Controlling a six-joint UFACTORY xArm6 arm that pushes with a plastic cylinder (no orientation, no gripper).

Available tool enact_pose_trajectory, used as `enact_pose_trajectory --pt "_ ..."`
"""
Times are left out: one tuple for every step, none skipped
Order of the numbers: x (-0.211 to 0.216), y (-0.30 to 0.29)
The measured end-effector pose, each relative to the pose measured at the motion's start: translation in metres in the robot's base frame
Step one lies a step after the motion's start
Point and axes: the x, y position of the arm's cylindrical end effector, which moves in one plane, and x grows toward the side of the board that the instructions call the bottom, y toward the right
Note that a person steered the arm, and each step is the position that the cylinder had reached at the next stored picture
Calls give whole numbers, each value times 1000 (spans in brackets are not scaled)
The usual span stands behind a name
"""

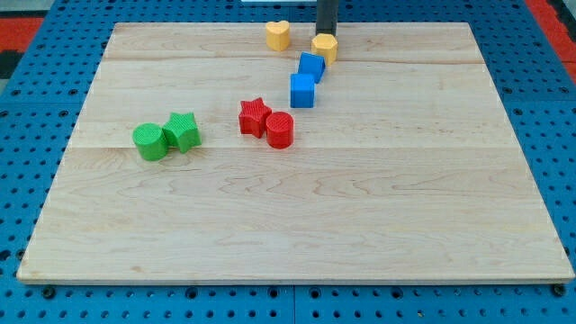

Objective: Push hexagon upwards

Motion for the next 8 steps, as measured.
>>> enact_pose_trajectory --pt "-19 32" --pt "1 74" --pt "46 41" --pt "73 21" --pt "70 -1" --pt "55 0" --pt "50 0" --pt "61 -8"
